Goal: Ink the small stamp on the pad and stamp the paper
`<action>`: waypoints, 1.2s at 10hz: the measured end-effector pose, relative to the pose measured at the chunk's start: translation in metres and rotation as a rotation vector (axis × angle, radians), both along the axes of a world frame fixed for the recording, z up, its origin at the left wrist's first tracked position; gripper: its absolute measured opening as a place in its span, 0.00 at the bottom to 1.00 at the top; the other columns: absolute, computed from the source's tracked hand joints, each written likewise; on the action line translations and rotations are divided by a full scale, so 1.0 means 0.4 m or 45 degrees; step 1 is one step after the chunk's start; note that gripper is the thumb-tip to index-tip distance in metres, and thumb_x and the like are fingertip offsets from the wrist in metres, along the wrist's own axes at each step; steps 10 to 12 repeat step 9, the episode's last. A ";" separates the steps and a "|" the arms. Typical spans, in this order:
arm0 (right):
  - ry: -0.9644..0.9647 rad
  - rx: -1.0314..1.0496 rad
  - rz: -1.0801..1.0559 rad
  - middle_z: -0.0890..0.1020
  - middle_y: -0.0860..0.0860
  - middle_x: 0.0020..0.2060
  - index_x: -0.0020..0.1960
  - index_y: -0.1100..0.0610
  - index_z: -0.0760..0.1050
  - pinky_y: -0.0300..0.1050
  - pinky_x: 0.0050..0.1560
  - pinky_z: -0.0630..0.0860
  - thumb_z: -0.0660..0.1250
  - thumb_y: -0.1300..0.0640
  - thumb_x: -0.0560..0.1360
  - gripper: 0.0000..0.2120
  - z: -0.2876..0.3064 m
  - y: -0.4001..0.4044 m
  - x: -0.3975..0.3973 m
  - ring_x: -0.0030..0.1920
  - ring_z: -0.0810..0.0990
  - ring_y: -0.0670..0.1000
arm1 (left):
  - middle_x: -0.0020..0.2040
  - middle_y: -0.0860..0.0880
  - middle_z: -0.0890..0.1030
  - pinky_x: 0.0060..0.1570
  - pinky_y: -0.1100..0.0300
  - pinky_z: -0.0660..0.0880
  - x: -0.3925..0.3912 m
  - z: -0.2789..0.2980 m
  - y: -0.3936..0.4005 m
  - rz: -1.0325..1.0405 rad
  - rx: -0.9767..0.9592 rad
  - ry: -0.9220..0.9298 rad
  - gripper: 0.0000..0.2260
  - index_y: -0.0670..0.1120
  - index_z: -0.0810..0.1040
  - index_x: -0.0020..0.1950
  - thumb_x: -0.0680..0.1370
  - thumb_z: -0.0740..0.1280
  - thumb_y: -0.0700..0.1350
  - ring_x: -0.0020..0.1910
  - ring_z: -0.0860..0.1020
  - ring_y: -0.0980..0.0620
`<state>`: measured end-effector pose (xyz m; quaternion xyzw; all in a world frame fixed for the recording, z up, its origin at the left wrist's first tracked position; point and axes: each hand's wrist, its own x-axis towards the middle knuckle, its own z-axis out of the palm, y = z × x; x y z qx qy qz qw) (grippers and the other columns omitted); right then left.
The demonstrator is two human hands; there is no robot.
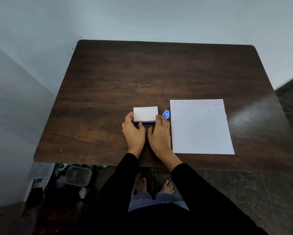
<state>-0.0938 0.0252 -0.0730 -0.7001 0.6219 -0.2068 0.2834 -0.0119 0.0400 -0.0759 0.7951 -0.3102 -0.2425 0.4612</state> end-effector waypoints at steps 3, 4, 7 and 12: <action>-0.018 -0.011 0.036 0.67 0.58 0.69 0.70 0.64 0.62 0.47 0.65 0.66 0.59 0.62 0.76 0.23 0.001 -0.003 -0.008 0.69 0.64 0.55 | 0.62 0.44 0.77 0.53 0.74 0.58 -0.001 -0.003 -0.001 -0.013 0.031 -0.060 0.23 0.43 0.70 0.67 0.72 0.63 0.32 0.62 0.69 0.48; -0.032 -0.015 0.033 0.67 0.58 0.70 0.71 0.63 0.61 0.47 0.65 0.67 0.59 0.61 0.76 0.23 -0.001 0.000 -0.008 0.68 0.64 0.55 | 0.62 0.43 0.76 0.55 0.71 0.61 -0.002 0.000 0.000 0.000 0.040 -0.041 0.24 0.44 0.69 0.67 0.72 0.62 0.32 0.63 0.68 0.49; -0.111 -0.152 -0.022 0.71 0.57 0.67 0.68 0.62 0.65 0.49 0.65 0.70 0.61 0.63 0.75 0.21 -0.003 0.010 -0.034 0.66 0.68 0.54 | 0.68 0.44 0.72 0.69 0.49 0.59 -0.014 0.011 0.014 -0.017 0.020 -0.177 0.25 0.41 0.67 0.69 0.71 0.63 0.32 0.69 0.67 0.45; -0.074 -0.526 -0.113 0.79 0.59 0.56 0.59 0.63 0.74 0.49 0.55 0.74 0.64 0.64 0.73 0.14 -0.003 0.010 -0.055 0.54 0.78 0.56 | 0.75 0.42 0.63 0.74 0.50 0.55 -0.025 0.006 0.013 -0.064 -0.122 -0.469 0.21 0.39 0.65 0.71 0.78 0.59 0.38 0.76 0.58 0.45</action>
